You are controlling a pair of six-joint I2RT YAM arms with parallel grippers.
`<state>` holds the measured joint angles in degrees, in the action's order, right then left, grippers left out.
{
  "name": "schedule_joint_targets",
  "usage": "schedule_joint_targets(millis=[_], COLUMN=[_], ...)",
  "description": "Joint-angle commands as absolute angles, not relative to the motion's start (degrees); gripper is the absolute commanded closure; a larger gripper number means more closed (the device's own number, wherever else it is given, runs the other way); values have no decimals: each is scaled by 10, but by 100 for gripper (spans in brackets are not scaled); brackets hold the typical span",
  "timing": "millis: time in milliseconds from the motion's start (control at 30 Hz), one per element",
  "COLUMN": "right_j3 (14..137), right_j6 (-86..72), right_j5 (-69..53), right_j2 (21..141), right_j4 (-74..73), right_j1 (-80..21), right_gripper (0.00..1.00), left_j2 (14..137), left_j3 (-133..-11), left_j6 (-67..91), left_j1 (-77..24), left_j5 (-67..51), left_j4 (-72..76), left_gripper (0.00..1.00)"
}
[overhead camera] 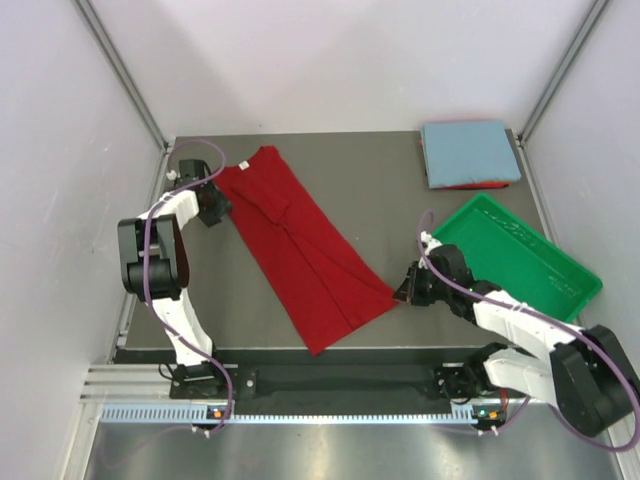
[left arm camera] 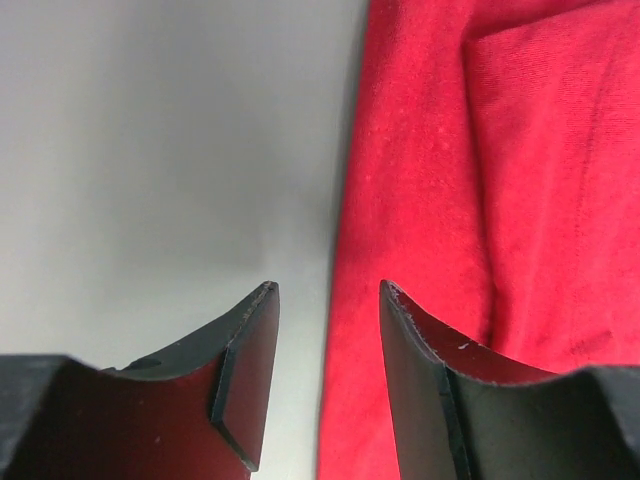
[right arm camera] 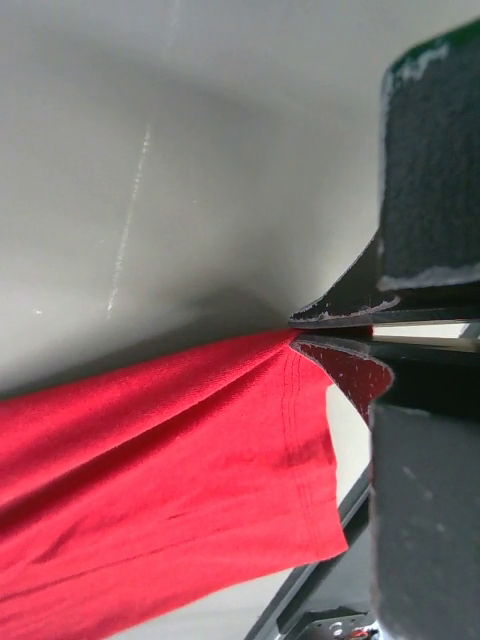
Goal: Fold and stack the t-shirts
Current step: Fold the tshirt
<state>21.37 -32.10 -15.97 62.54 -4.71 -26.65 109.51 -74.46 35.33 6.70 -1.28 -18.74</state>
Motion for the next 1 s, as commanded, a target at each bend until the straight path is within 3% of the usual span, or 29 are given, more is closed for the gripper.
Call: schedule_joint_targets(millis=[0, 200, 633, 967], right_j3=[212, 221, 229, 242], right_j6=[-330, -334, -350, -345], right_j5=[-136, -132, -144, -144], right_j2=[590, 591, 609, 604], right_j4=[-83, -84, -64, -77], right_j1=[-272, -273, -290, -298], right_gripper=[100, 99, 98, 98], left_j2=[1106, 1150, 1094, 1098], left_j3=[-772, -815, -830, -781], left_j6=[345, 349, 382, 417], left_j1=[70, 69, 11, 17], left_j5=[-31, -33, 54, 38], left_j4=[-142, -165, -167, -112], left_gripper=[50, 52, 54, 50])
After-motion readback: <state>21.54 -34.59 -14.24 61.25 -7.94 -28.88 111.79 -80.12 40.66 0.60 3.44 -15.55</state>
